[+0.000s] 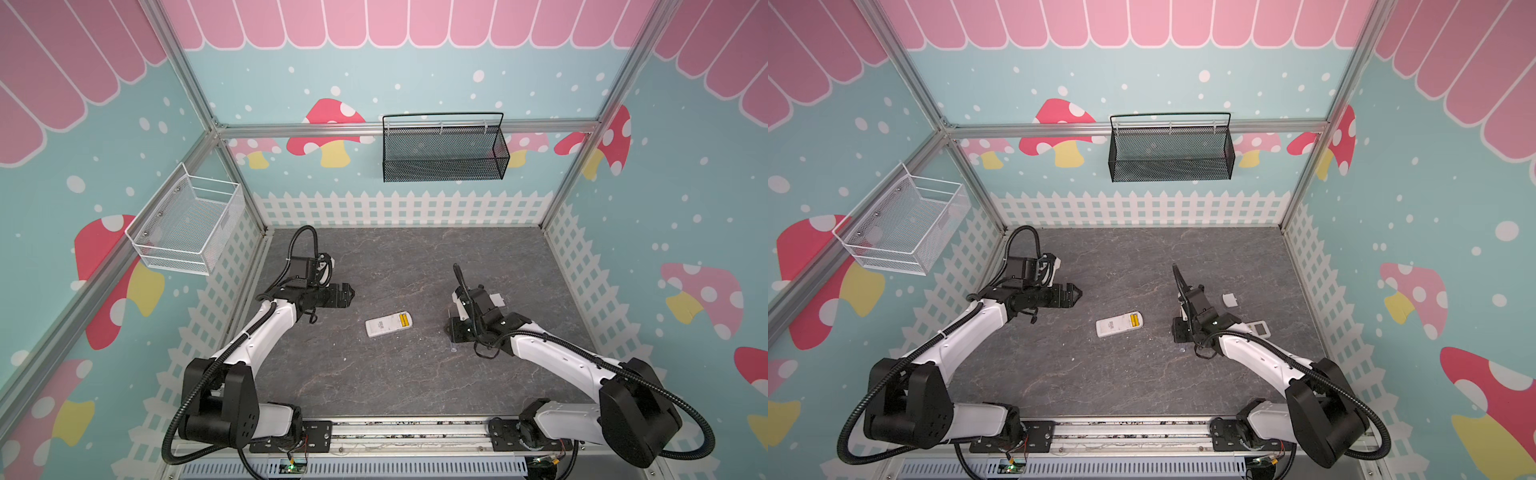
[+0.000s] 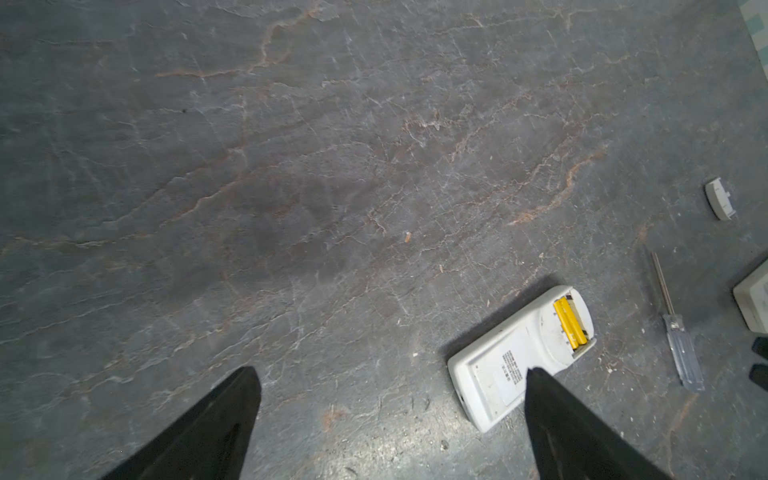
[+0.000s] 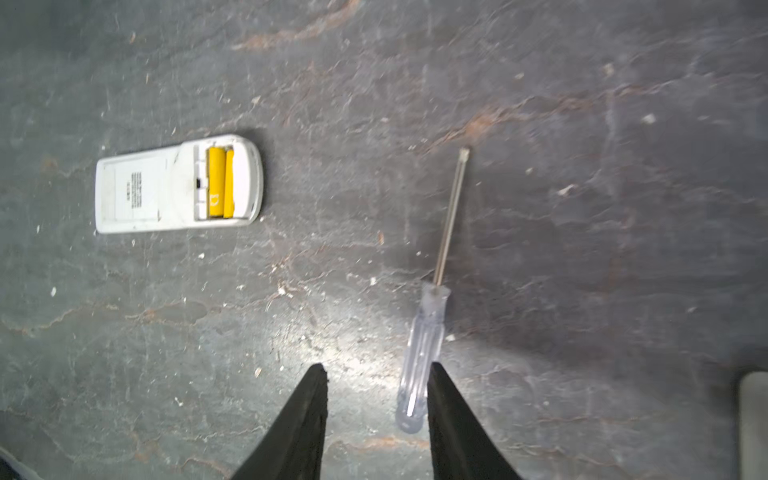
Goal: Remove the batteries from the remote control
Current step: 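Reach the right gripper down and grasp the clear screwdriver handle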
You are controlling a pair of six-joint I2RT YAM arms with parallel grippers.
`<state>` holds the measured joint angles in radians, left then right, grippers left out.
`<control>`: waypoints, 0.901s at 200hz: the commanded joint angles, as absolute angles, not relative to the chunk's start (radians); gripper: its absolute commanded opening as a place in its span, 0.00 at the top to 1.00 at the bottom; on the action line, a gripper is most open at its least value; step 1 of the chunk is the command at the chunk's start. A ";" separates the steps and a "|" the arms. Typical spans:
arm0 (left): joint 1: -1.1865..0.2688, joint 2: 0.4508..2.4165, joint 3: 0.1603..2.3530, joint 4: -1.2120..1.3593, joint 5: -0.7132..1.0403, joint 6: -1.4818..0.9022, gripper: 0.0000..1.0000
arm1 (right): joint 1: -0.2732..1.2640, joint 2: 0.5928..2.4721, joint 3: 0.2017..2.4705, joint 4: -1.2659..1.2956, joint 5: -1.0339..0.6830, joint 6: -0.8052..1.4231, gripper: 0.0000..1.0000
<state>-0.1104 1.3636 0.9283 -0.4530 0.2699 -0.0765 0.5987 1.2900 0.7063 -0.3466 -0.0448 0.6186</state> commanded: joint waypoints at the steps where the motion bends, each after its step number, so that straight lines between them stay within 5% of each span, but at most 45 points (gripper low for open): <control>1: -0.089 1.347 0.956 -0.472 0.289 -0.050 0.00 | 0.623 1.322 0.691 -0.391 0.010 0.696 0.60; 180: -0.056 1.356 1.014 -0.535 0.265 -0.003 0.00 | 0.620 1.427 0.613 -0.286 0.039 0.711 0.69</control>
